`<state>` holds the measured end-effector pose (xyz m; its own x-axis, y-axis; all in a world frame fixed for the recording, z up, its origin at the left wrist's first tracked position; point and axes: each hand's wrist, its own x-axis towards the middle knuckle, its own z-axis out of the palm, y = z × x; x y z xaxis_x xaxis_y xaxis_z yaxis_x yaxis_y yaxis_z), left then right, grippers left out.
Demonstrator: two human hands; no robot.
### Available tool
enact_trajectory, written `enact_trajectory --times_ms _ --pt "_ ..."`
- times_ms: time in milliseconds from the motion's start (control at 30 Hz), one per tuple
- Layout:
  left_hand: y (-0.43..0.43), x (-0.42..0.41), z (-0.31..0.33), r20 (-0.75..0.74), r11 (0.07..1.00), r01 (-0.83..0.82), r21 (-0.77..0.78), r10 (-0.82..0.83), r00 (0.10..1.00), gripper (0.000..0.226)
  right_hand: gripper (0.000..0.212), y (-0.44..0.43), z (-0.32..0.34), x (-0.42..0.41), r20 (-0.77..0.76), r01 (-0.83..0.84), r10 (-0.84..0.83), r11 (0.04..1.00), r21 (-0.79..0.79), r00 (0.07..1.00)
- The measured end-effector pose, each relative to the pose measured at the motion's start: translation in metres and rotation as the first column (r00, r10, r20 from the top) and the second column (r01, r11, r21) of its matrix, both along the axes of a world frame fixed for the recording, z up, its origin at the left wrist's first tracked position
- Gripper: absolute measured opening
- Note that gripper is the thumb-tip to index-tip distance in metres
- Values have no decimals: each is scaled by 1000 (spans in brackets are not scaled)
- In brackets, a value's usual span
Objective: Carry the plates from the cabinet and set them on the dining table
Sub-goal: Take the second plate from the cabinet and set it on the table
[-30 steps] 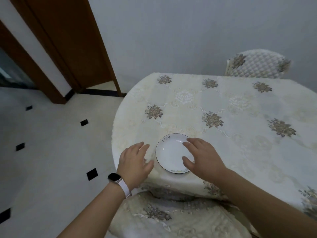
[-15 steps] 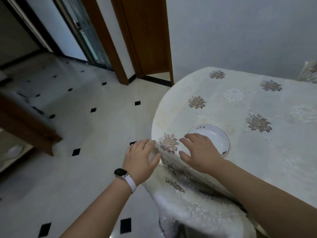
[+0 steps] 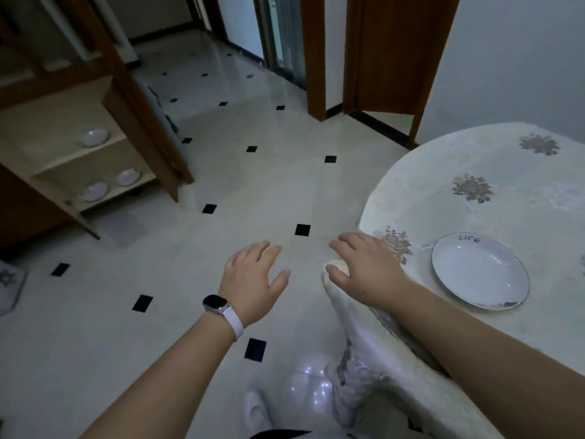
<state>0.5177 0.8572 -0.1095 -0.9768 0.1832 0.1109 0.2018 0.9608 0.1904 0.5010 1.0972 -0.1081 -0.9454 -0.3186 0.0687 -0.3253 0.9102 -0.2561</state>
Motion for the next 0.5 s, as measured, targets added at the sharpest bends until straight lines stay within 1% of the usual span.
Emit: enact_trajectory --times_ms 167,267,500 --pt "-76 1 -9 11 997 -72 18 72 997 59 51 -78 -3 -20 21 -91 90 995 50 996" --pt "-132 -5 -16 22 994 -104 29 103 994 57 51 -137 -2 -34 16 -116 115 992 45 993" --pt "-273 -26 -32 34 977 -201 72 199 979 59 51 -283 -6 -72 66 -196 191 978 69 979"
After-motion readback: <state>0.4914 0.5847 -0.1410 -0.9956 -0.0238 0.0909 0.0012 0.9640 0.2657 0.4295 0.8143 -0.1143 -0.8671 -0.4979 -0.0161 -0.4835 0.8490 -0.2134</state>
